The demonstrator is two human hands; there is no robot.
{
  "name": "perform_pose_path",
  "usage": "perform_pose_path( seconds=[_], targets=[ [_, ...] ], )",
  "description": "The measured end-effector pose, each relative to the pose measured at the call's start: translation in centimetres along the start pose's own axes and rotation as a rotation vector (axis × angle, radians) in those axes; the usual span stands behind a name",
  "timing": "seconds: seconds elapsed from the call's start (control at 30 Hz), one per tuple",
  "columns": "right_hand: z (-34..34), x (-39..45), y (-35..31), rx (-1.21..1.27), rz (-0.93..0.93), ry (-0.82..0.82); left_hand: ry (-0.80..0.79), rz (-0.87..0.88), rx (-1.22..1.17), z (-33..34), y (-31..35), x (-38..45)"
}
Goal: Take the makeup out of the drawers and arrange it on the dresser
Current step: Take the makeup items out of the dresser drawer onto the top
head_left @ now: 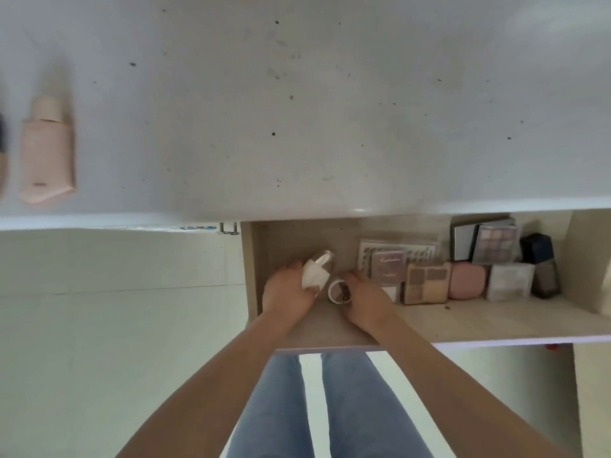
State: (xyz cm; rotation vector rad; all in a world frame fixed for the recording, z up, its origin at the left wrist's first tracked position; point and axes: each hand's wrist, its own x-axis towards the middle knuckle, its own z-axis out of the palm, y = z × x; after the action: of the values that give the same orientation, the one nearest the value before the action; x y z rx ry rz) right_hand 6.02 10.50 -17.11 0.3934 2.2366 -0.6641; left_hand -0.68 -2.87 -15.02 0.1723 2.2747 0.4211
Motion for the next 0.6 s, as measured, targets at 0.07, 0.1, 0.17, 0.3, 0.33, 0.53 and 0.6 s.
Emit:
perform_pose_path(
  seconds=[0.07, 0.1, 0.17, 0.3, 0.33, 0.53, 0.6],
  targets=[
    [0.0, 0.4, -0.4, -0.018, 0.012, -0.008, 0.055, -0.013, -0.102, -0.8, -0.6, -1.4],
    [0.0, 0.6, -0.6, -0.036, 0.017, -0.018, 0.079, -0.024, -0.146, -1.3, -0.9, -2.1],
    [0.3, 0.8, -1.0, -0.096, 0.01, -0.044, 0.115, -0.054, -0.211, -2.3, -1.5, -3.3],
    [1.2, 0.0, -1.4, -0.066, 0.033, -0.043, 0.195, -0.056, -0.367, -4.7, -3.3, -5.1],
    [1.3, -0.1, -1.7, -0.027, 0.055, -0.027, 0.226, -0.061, -0.397, -5.3, -3.9, -5.4],
    [1.9, 1.4, -5.2, 0.09, 0.052, 0.052, 0.321, -0.072, -0.459, -7.7, -7.2, -6.0],
    [2.2, 1.5, -5.9, 0.079, 0.049, 0.07, 0.352, -0.067, -0.483, -8.1, -8.0, -6.0]
  ],
)
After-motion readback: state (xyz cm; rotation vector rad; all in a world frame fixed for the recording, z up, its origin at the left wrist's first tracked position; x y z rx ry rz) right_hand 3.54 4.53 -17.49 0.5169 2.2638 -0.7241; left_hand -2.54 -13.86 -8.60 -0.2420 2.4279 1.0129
